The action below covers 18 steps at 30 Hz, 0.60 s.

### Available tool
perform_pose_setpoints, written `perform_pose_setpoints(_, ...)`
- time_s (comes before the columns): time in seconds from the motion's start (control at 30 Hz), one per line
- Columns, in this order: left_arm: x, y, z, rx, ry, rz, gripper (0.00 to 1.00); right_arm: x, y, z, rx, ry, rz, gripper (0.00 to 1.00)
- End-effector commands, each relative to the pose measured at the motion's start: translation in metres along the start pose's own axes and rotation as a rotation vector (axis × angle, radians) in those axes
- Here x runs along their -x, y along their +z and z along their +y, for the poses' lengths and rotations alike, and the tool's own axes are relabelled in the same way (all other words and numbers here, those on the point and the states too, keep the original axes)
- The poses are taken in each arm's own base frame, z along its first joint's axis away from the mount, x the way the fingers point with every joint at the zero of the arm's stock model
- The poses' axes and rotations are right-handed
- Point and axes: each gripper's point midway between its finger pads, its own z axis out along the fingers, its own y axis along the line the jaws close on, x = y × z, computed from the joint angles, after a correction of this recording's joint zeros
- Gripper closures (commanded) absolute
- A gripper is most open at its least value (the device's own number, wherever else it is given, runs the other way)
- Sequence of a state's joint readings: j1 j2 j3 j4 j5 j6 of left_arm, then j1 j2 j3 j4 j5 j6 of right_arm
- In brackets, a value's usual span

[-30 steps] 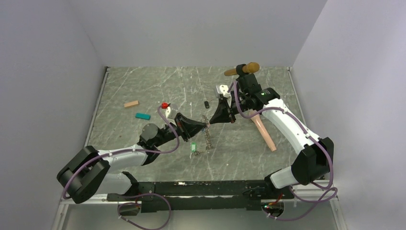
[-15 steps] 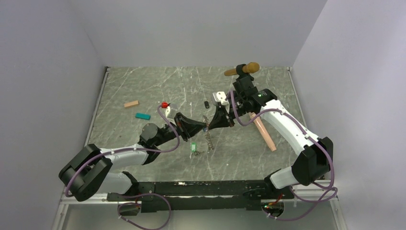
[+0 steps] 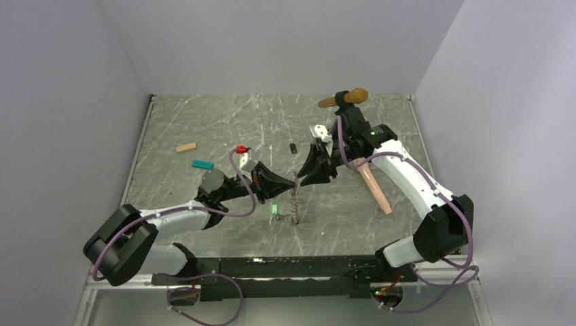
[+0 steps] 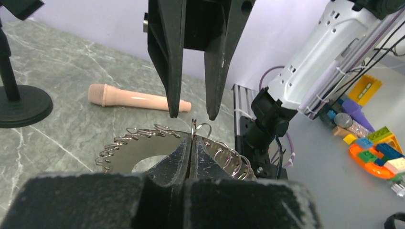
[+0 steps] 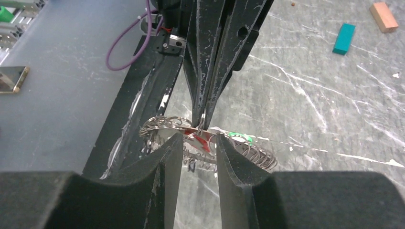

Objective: Put the keys on the keyring

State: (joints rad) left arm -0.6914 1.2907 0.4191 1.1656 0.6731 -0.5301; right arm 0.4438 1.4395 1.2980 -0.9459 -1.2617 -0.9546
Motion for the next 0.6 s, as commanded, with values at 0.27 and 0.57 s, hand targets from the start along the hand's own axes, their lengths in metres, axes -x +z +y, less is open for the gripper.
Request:
perform_pose_setpoints(0.27, 0.019, 0.007, -0.014, -0.095, 0.144, 0.031, 1.00, 0.023, -0.003, -0.001, 0.004, -0.009, -0.078, 0.81)
perform_pose_setpoints(0.57, 0.031, 0.002, -0.007, -0.017, 0.168, -0.036, 1.00, 0.016, 0.000, -0.002, 0.005, -0.002, -0.062, 0.82)
